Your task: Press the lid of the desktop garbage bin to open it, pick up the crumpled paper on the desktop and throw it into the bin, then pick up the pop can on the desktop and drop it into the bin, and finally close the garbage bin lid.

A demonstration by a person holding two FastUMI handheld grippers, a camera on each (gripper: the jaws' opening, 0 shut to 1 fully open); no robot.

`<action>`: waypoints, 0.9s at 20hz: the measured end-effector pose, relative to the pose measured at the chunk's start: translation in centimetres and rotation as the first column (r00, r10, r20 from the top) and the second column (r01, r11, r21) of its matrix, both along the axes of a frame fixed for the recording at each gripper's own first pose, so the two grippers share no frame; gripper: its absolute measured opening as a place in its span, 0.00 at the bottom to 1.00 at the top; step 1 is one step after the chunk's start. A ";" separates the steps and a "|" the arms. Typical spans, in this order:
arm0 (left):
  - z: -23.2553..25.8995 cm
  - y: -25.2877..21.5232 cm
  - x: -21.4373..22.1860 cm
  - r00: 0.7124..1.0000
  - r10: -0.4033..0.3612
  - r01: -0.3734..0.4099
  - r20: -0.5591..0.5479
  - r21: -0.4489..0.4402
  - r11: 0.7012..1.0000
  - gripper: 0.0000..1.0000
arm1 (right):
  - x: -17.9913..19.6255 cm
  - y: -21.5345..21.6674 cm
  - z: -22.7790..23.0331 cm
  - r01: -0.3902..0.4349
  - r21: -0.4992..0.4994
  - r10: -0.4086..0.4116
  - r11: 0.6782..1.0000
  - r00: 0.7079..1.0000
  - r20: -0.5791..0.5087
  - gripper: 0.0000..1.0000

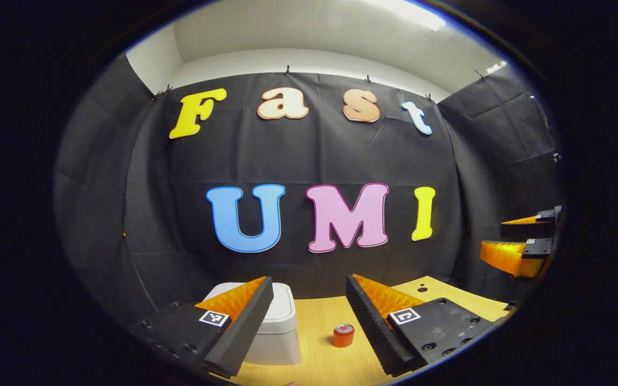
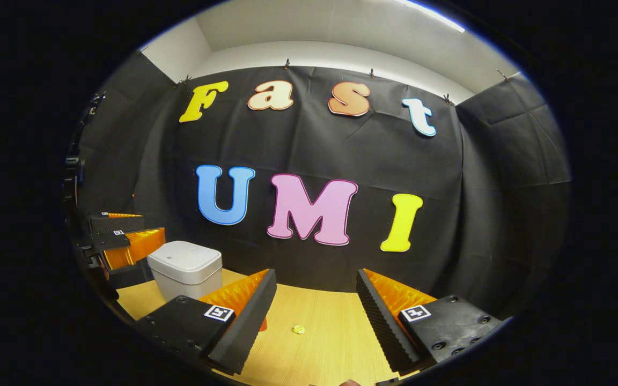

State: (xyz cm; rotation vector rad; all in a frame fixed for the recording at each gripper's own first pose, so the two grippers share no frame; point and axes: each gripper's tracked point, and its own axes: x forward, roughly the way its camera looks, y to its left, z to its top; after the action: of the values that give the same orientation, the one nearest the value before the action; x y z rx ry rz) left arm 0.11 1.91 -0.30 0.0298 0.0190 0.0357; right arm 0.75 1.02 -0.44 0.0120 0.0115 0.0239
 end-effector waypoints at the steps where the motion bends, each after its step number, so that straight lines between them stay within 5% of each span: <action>1: -0.1 0.0 0.1 1.000 -0.001 0.001 -0.005 0.002 1.000 0.92 | -0.1 -0.2 0.0 0.005 0.004 -0.005 1.000 1.000 -0.001 0.96; 5: -1.0 -0.5 0.3 0.998 -0.038 0.038 -0.040 -0.008 0.999 0.87 | -0.1 -1.1 -0.3 0.031 0.015 -0.031 0.999 0.999 -0.007 0.96; 7: -2.0 -0.2 0.4 0.997 -0.040 0.038 -0.068 -0.024 0.999 0.71 | -0.3 -1.4 -0.5 0.040 0.015 -0.040 0.999 0.999 -0.013 0.96; 9: -2.6 0.1 0.4 0.995 -0.047 0.044 -0.088 -0.038 0.998 0.53 | -0.4 -1.6 -0.8 0.045 0.020 -0.045 0.999 0.999 -0.021 0.96; 11: -3.0 1.7 1.1 0.995 -0.037 0.032 -0.097 -0.047 0.998 0.14 | -0.5 -1.8 -0.9 0.056 0.024 -0.055 0.998 0.998 -0.027 0.96; 12: -3.2 2.6 1.6 0.993 -0.045 0.041 -0.105 -0.039 0.998 0.06 | -0.6 -1.8 -1.0 0.058 0.026 -0.057 0.998 0.998 -0.028 0.96; 18: -7.5 10.0 7.4 0.961 -0.009 -0.013 -0.275 -0.078 0.997 0.06 | -0.8 -1.5 -1.1 0.055 0.019 -0.055 0.998 0.998 -0.034 0.96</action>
State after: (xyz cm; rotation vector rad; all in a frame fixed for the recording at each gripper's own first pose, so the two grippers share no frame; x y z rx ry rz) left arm 7.56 11.89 -7.79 -0.0447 0.2988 0.0322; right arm -0.06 -0.51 -1.50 0.0329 0.0441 -0.0312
